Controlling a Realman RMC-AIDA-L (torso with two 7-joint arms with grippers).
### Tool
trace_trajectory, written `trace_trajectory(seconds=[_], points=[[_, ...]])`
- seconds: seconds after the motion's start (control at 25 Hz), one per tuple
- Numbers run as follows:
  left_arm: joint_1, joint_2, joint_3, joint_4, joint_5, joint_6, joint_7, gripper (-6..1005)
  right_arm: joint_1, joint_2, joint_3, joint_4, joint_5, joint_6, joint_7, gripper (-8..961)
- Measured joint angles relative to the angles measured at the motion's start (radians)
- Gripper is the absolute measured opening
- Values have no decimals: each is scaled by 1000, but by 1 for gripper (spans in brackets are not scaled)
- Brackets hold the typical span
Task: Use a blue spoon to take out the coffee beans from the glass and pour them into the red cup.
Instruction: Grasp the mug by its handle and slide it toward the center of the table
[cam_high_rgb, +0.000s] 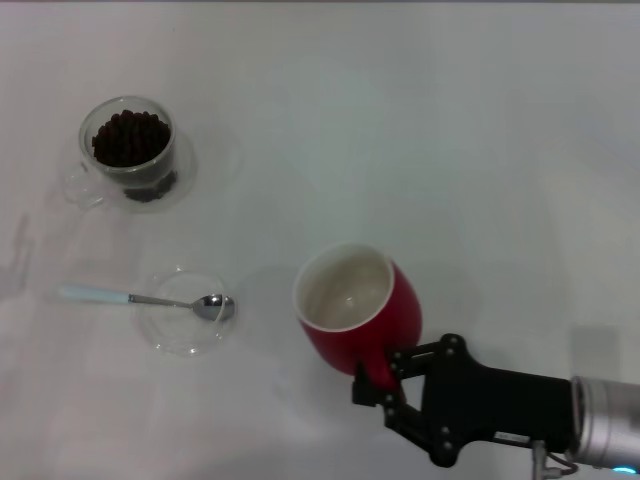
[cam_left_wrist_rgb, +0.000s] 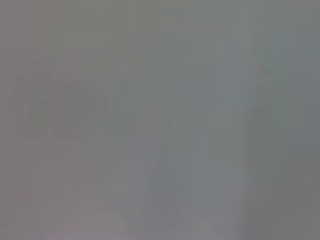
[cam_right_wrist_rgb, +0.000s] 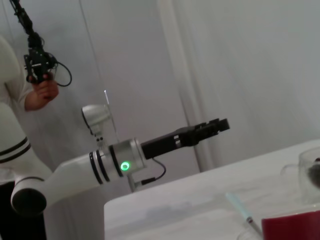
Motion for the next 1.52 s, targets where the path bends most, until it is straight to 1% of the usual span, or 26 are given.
trace_trajectory(seconds=[0.24, 0.48, 0.64, 0.88, 1.28, 1.52], points=[[0, 0, 1, 3, 3, 1, 0, 551, 5, 3, -37, -67, 2, 112, 36, 131], [-3, 0, 1, 5, 4, 1, 0, 552, 9, 7, -43, -89, 4, 154, 53, 129], [-3, 0, 1, 5, 4, 1, 0, 552, 10, 4, -50, -101, 6, 181, 64, 128], [0, 2, 1, -1, 4, 2, 0, 552, 23, -5, -25, -71, 11, 174, 74, 126], [-14, 5, 1, -1, 4, 3, 0, 553, 30, -9, 2, -11, 12, 155, 100, 167], [-18, 4, 1, -1, 4, 3, 0, 554, 32, -10, 1, -1, 12, 133, 101, 230]])
